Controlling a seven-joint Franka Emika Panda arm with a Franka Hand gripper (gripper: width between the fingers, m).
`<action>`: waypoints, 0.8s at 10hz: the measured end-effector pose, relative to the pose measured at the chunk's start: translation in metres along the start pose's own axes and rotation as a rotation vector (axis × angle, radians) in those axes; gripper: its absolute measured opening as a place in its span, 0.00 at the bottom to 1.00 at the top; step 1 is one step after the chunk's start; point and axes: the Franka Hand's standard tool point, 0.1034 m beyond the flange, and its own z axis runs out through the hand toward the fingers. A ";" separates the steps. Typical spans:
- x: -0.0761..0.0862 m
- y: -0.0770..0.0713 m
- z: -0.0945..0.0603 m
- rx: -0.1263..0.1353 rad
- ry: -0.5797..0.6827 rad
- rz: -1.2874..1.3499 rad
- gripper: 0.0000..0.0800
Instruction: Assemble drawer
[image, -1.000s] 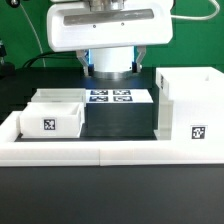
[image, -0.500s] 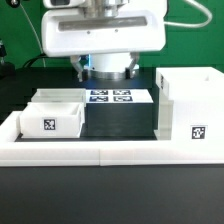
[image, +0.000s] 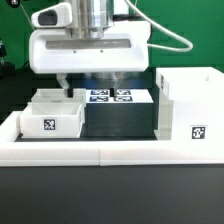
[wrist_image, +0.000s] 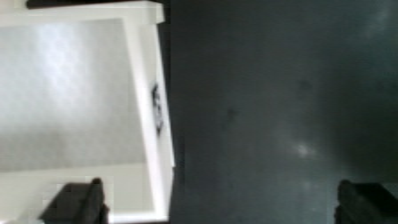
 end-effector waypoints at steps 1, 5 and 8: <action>-0.004 0.003 0.007 -0.002 -0.012 -0.008 0.81; -0.005 0.004 0.010 -0.003 -0.015 -0.016 0.81; -0.011 0.019 0.018 -0.010 -0.002 -0.027 0.81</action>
Offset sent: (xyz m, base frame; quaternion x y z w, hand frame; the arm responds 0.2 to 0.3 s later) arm 0.0000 0.0000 0.0000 0.0000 0.0000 0.0000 1.0000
